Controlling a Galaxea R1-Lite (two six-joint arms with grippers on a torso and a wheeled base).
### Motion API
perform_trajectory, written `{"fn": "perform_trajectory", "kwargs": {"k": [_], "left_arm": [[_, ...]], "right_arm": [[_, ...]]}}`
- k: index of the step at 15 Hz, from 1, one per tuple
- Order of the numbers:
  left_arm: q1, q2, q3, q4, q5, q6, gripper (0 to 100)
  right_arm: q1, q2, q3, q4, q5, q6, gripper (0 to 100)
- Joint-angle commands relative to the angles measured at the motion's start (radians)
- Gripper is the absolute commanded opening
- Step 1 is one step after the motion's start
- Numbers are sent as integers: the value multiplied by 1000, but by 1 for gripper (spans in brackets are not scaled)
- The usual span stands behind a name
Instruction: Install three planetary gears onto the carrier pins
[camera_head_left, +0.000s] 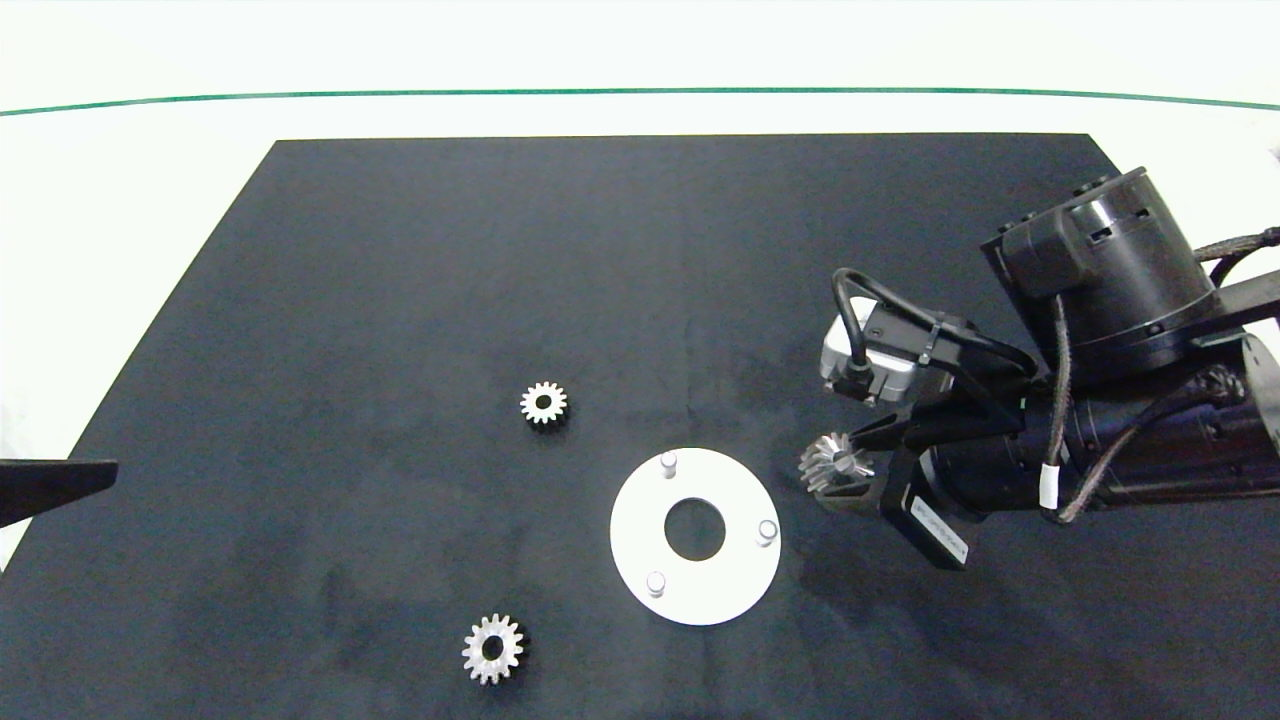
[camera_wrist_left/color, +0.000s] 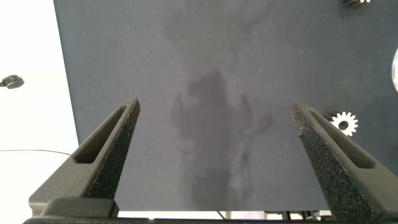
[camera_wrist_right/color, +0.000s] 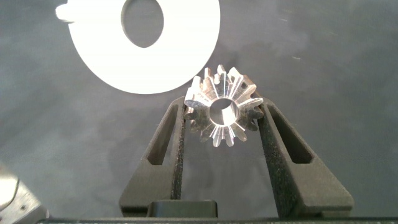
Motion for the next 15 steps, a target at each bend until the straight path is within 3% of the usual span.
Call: {"fn": "perform_trajectory", "kwargs": {"k": [1,4,15], "left_arm": [[1,-3,-1,3,1,0,100],[4,-9,-1,3,1,0,100],[-1,-20,2,6,2,6,100]], "right_arm": [[64,3,13,1,-17,-1,16],[98,35,16,0,-42,-1,16],[101,98,8,-5,-60,-3,16]]}}
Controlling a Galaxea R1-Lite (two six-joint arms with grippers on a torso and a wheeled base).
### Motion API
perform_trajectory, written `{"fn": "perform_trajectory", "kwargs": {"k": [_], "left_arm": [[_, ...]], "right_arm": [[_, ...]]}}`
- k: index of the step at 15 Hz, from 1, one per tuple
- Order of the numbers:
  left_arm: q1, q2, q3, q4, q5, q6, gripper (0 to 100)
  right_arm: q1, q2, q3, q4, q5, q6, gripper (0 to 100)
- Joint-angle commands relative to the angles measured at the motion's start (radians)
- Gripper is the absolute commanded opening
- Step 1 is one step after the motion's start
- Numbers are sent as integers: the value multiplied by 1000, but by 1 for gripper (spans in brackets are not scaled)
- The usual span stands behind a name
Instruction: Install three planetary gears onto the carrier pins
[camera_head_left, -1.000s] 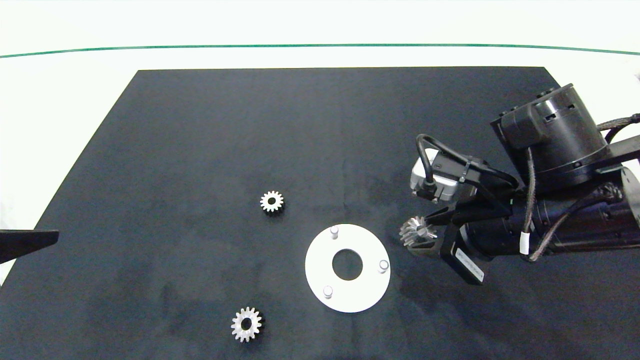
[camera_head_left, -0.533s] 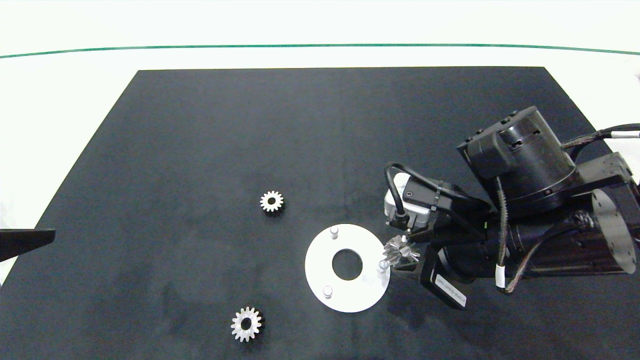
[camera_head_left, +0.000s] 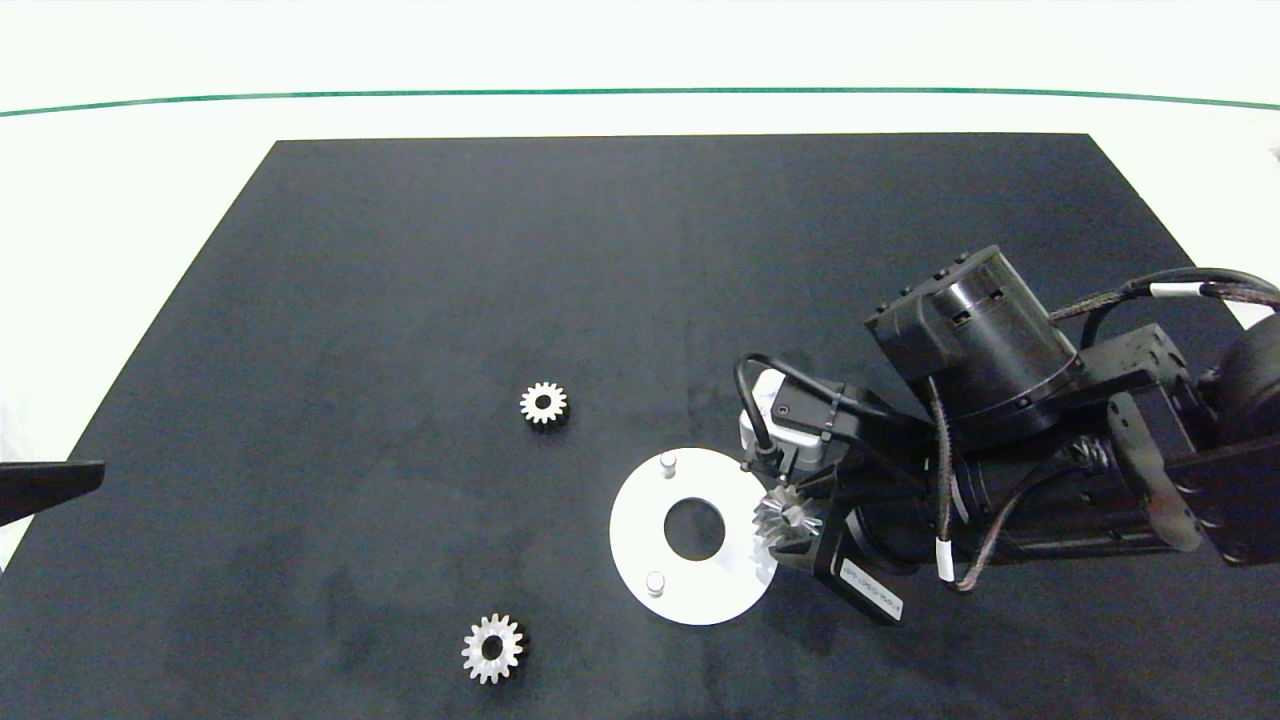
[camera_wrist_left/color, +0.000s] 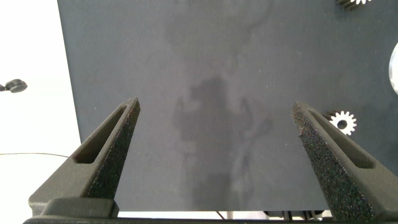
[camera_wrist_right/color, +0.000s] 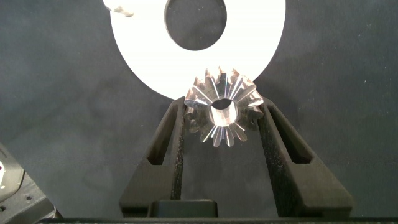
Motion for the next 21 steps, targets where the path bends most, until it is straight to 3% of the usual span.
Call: {"fn": "perform_trajectory", "kwargs": {"k": [1,21], "left_arm": [[0,-1,1,5,1,0,100],[-3,-1,1,5,1,1,100]], "right_arm": [[-1,12,2,2,-11,-3,16],[1,48,4,-24,-11,-3,16]]}}
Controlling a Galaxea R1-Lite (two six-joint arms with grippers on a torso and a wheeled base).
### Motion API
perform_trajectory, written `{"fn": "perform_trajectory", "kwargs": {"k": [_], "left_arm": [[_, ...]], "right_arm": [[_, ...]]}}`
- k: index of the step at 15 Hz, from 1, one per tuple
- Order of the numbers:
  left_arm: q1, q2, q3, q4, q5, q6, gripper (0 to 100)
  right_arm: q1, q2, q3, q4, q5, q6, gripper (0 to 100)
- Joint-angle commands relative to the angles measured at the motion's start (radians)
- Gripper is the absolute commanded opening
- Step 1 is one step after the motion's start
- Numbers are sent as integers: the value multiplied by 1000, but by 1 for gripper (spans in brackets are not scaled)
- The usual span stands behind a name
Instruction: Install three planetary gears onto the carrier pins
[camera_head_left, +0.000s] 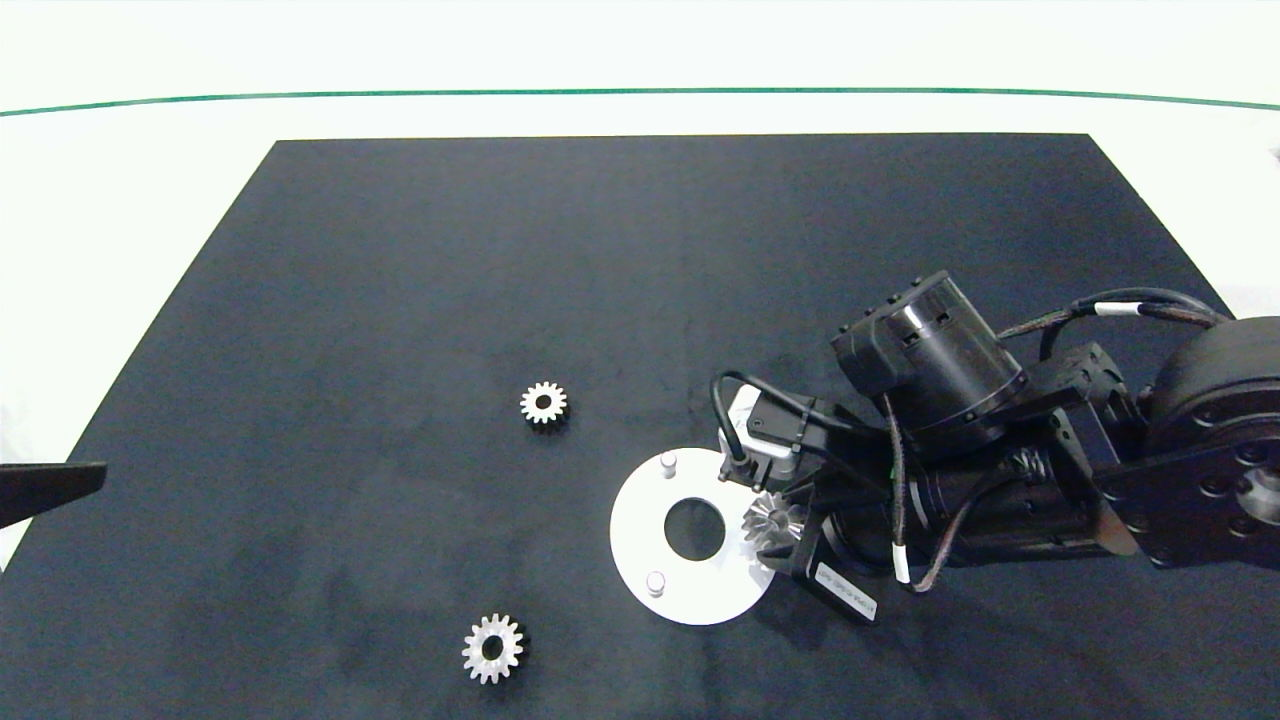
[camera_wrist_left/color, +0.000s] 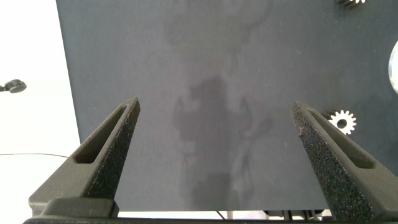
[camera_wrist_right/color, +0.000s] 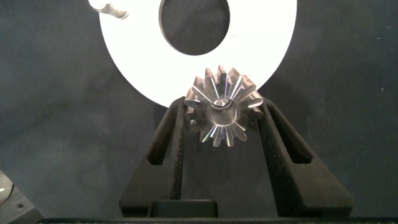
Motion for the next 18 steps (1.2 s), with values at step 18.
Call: {"fn": "perform_trajectory", "kwargs": {"k": [18], "left_arm": [[0,0,0,4,0,-1,100]], "right_arm": [[-1,2,8,3,-4,-4,16]]}}
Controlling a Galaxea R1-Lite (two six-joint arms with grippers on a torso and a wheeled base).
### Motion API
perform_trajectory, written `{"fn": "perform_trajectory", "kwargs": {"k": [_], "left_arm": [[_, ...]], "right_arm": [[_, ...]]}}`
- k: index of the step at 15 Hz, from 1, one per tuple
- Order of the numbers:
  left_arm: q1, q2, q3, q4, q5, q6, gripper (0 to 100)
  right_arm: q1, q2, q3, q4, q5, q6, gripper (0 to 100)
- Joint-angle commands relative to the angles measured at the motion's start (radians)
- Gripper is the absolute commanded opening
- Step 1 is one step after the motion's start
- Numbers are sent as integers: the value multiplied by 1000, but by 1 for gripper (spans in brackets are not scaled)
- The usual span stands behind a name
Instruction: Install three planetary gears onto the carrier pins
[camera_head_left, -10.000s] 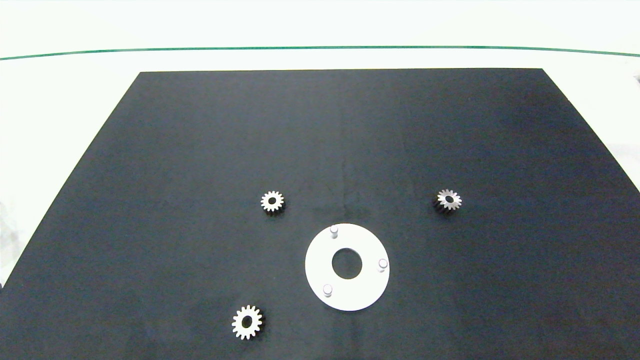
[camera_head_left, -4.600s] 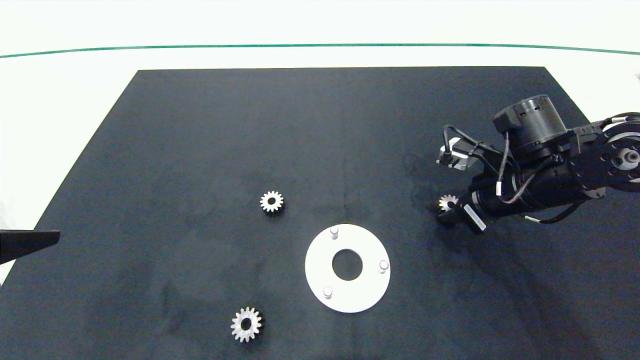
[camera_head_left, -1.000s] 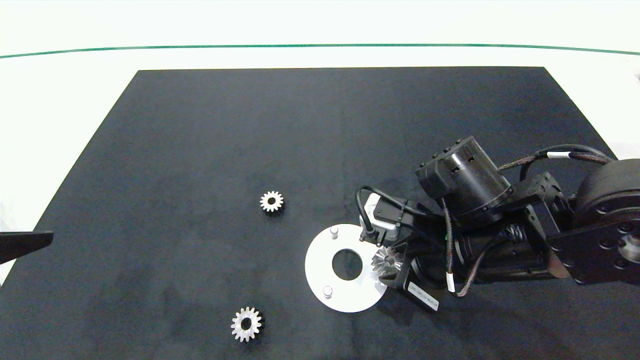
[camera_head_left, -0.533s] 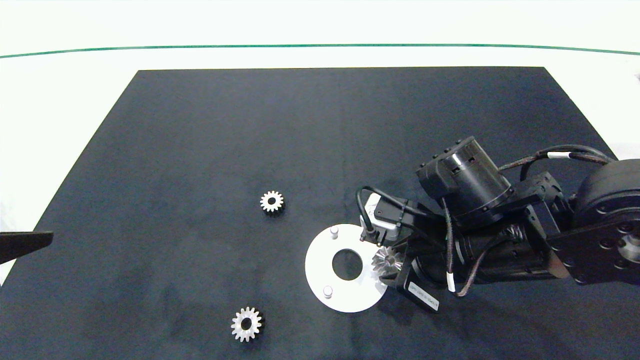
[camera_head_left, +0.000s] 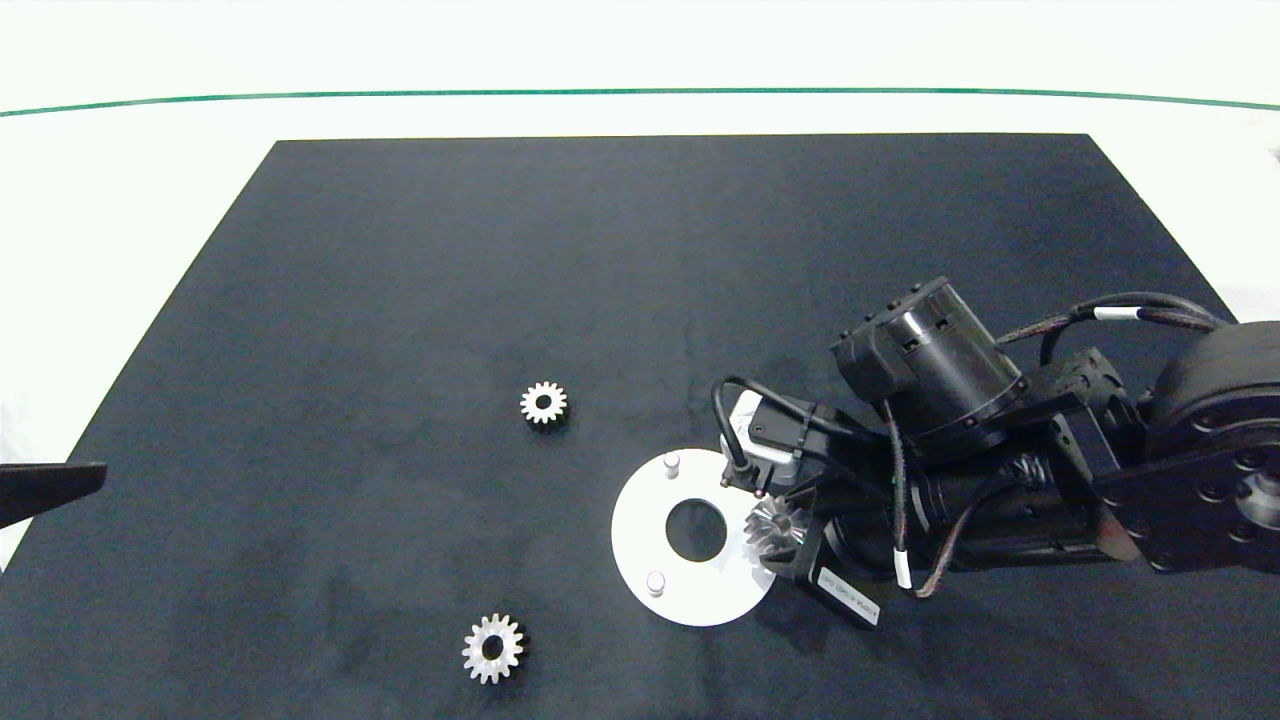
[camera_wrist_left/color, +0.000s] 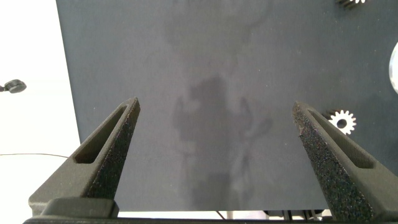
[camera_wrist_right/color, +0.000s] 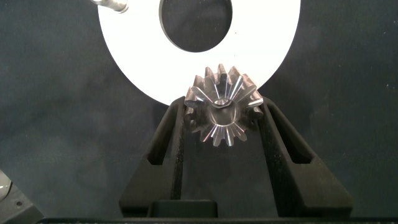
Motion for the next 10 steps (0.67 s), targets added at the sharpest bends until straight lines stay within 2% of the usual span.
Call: {"fn": "perform_trajectory", "kwargs": {"k": [1,10], "left_arm": [[0,0,0,4,1,1,100],[-2,-15,-2,4,1,2,100]], "right_arm": [[1,2,-3,-2,2,-3,16],[5,2,-16,0,0,-3,16]]}}
